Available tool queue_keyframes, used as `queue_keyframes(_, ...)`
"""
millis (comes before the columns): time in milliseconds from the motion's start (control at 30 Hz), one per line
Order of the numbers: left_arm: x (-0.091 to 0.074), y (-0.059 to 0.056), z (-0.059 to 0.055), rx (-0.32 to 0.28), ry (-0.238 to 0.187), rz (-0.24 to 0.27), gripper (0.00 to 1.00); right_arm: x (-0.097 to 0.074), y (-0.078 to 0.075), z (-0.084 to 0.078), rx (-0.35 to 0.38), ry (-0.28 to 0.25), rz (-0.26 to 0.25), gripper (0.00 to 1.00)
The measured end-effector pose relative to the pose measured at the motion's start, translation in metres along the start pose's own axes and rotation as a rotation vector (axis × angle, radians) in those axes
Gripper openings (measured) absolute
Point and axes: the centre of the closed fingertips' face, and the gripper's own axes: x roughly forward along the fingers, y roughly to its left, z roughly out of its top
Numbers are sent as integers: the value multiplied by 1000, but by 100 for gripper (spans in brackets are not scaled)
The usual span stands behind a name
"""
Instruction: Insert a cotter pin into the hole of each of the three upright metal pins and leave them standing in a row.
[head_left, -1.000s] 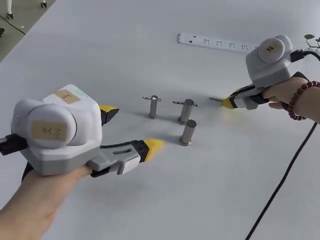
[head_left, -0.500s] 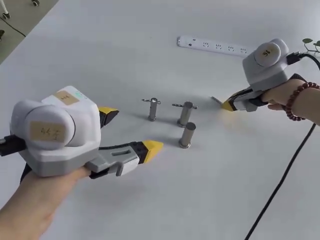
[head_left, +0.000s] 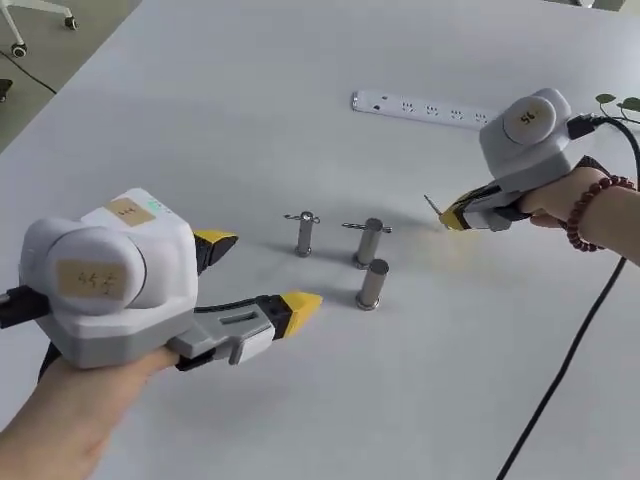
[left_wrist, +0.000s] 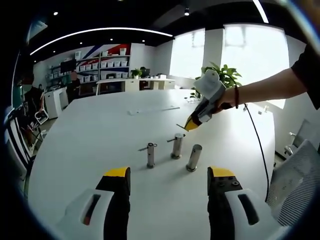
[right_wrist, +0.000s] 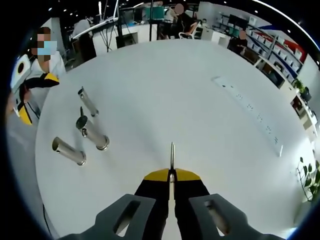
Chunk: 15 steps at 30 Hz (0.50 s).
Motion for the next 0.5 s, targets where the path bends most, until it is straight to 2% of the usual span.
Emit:
queue_keyframes(67, 0, -2, 3, 3, -5, -5, 61, -3, 2, 4, -21, -13, -2, 0)
queue_keyframes(167, 0, -6, 7, 2, -12, -15, 59, -16, 18, 13, -79, -31, 6, 0)
queue_keyframes(333, 0, -10, 16, -5, -21, -34, 56, -34, 39, 21, -117, -61, 31, 0)
queue_keyframes(433, 0, -13, 21, -17, -27, -56, 53, -36, 40, 25, -138, -79, 36, 0)
queue_keyframes(500, 1, -15, 24, -21, -22, -72, 52, -43, 48, 26, -153, -89, 39, 0)
